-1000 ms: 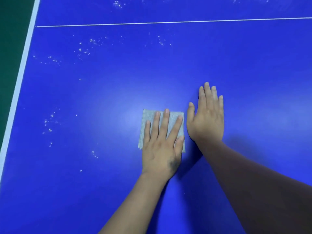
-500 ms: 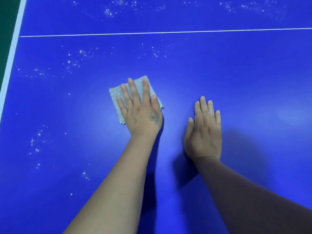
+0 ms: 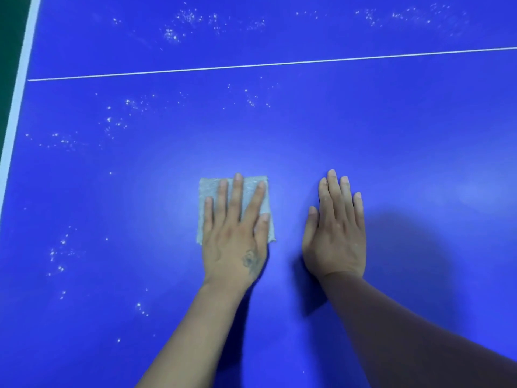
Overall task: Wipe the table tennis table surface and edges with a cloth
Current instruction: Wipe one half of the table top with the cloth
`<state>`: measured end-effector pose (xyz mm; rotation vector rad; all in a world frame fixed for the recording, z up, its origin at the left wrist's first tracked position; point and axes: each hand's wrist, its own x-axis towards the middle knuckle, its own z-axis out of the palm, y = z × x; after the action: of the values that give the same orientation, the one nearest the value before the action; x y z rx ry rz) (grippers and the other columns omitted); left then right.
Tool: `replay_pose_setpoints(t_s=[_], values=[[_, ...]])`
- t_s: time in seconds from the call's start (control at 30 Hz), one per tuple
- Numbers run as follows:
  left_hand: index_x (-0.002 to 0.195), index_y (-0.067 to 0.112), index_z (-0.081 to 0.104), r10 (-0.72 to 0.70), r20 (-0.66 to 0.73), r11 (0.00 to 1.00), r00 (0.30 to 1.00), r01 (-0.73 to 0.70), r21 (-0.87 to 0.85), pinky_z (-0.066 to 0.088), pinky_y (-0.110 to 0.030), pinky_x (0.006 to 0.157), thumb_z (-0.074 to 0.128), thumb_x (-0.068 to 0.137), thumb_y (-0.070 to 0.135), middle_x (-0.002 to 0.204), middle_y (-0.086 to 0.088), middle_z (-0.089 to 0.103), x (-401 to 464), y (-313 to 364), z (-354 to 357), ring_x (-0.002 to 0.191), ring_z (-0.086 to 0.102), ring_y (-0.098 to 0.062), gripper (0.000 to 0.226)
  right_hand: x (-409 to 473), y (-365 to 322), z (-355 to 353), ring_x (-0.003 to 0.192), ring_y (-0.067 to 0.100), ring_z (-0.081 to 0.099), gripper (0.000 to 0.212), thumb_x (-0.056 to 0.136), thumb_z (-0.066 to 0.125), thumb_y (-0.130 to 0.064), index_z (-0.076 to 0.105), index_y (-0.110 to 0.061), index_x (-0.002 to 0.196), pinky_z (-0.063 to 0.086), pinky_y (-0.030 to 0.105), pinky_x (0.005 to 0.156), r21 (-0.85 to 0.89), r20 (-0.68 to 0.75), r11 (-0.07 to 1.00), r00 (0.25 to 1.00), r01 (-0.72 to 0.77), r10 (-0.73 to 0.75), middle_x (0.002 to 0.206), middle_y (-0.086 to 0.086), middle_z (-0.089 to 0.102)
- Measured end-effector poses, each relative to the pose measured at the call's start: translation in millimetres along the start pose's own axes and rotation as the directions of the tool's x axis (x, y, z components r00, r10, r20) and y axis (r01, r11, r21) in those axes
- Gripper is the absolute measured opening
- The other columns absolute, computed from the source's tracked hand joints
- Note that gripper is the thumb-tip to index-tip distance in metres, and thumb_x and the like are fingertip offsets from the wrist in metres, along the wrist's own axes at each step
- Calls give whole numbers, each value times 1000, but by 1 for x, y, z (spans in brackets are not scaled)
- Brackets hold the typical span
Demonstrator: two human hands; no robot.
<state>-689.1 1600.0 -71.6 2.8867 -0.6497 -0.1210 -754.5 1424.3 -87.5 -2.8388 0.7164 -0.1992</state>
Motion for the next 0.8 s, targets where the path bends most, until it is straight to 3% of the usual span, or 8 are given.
replay_pose_setpoints(t_s=[0.17, 0.3, 0.4, 0.53, 0.63, 0.7, 0.73, 0.8], values=[[171, 37, 16, -280, -31, 960, 959, 279, -33, 3, -53, 134, 18, 113, 50, 181, -4, 8, 49, -30, -6, 167, 3, -28, 60, 0, -1, -1, 164, 23, 12, 60, 107, 32, -26, 31, -8, 164, 16, 50, 132, 6, 15, 1000, 1000, -7, 7, 176, 3, 20], [172, 36, 8, -435, -47, 898, 899, 429, -97, -6, -56, 133, 14, 112, 49, 181, -8, -3, 110, -5, -2, 166, -6, -32, 62, 0, -2, -2, 164, 22, 11, 61, 106, 32, -27, 32, -8, 164, 14, 50, 132, 12, 23, 1000, 1000, -18, 18, 176, 3, 20], [172, 35, 6, -309, -35, 949, 950, 305, -78, -7, -56, 132, 18, 114, 47, 181, -8, -5, 137, 34, 6, 166, -10, -32, 61, 1, -2, -1, 164, 23, 12, 61, 107, 31, -26, 32, -8, 164, 15, 51, 132, 18, 19, 1000, 1000, -17, 17, 176, 3, 21], [171, 34, 20, -34, -54, 999, 998, 31, -44, 3, -55, 133, 21, 114, 48, 180, -7, 10, 124, 64, 15, 167, 3, -30, 59, 1, -3, -3, 163, 22, 16, 59, 107, 33, -23, 34, -7, 164, 18, 51, 131, 22, -18, 1000, 1000, -7, 7, 175, 4, 25], [171, 33, 23, 94, -29, 995, 995, -95, -37, 9, -54, 134, 26, 115, 45, 180, -6, 12, 84, 54, 11, 167, 5, -29, 57, 6, 3, -1, 155, 29, 39, 51, 104, 41, -14, 51, -5, 153, 31, 49, 125, 88, -105, 996, 994, 10, 0, 165, 8, 44], [171, 34, 19, 110, 16, 994, 994, -110, -23, 7, -53, 134, 23, 115, 46, 180, -4, 8, 56, 41, 6, 167, 0, -26, 58, 30, 11, -3, 123, 42, 63, 40, 97, 45, -3, 67, -2, 130, 46, 47, 105, 133, -197, 989, 979, 70, -43, 139, 14, 64], [172, 35, 17, 87, 35, 996, 996, -86, -20, 5, -53, 134, 22, 115, 47, 181, -3, 6, 46, 34, 5, 167, -2, -25, 58, 49, 16, -6, 111, 44, 65, 36, 93, 47, -2, 68, -3, 122, 46, 46, 99, 148, -196, 986, 979, 82, -53, 128, 15, 66], [172, 36, 14, -21, 55, 1000, 998, 21, -7, 2, -52, 135, 19, 114, 49, 181, -2, 2, 36, 21, 1, 167, -5, -24, 60, 84, 24, -12, 125, 43, 59, 35, 97, 52, -10, 65, -4, 129, 42, 48, 111, 151, -150, 985, 987, 84, -61, 138, 15, 61]])
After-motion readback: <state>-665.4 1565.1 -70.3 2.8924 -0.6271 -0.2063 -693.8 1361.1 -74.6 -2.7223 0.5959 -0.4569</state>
